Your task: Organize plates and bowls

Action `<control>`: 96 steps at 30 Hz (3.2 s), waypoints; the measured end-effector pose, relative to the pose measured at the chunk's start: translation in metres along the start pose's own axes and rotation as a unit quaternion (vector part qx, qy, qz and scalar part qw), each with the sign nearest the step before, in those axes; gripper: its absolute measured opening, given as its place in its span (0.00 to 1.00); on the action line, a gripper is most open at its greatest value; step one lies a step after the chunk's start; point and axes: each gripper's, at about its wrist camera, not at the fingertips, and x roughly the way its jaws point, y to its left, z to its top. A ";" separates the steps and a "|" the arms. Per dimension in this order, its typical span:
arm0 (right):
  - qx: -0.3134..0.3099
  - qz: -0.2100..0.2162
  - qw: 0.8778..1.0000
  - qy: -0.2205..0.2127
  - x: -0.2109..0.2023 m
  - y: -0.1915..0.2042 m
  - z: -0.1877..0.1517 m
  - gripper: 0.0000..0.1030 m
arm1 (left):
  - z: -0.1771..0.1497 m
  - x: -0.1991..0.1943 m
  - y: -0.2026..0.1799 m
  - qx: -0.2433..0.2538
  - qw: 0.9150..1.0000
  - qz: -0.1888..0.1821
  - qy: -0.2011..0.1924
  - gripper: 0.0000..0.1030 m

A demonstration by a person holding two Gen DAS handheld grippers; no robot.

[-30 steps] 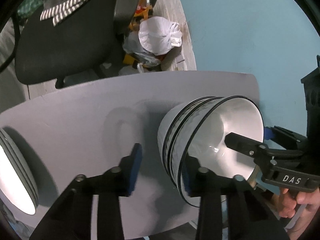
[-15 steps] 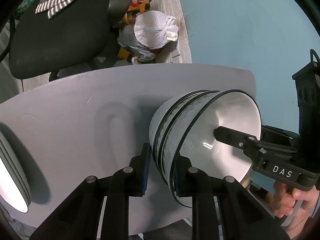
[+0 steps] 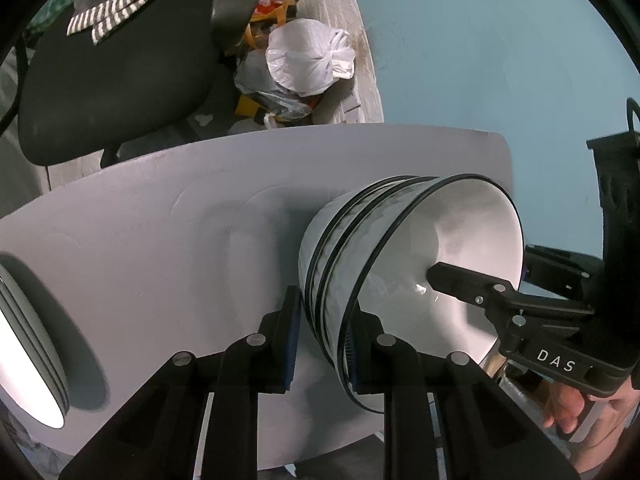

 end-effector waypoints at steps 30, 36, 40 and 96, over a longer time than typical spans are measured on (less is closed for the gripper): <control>-0.004 -0.029 1.000 0.008 0.001 0.005 -0.006 0.18 | -0.002 -0.002 -0.013 0.044 0.998 0.039 -0.006 0.20; 0.008 -0.035 0.999 0.008 0.001 0.007 -0.007 0.17 | -0.003 -0.004 -0.016 0.047 0.998 0.044 -0.002 0.20; 0.008 -0.038 0.999 0.009 0.000 0.010 -0.009 0.16 | -0.007 -0.004 -0.017 0.050 0.998 0.045 -0.001 0.20; -0.152 -0.084 0.985 -0.006 0.022 0.243 -0.016 0.16 | -0.147 -0.139 0.166 -0.078 0.989 0.024 -0.125 0.20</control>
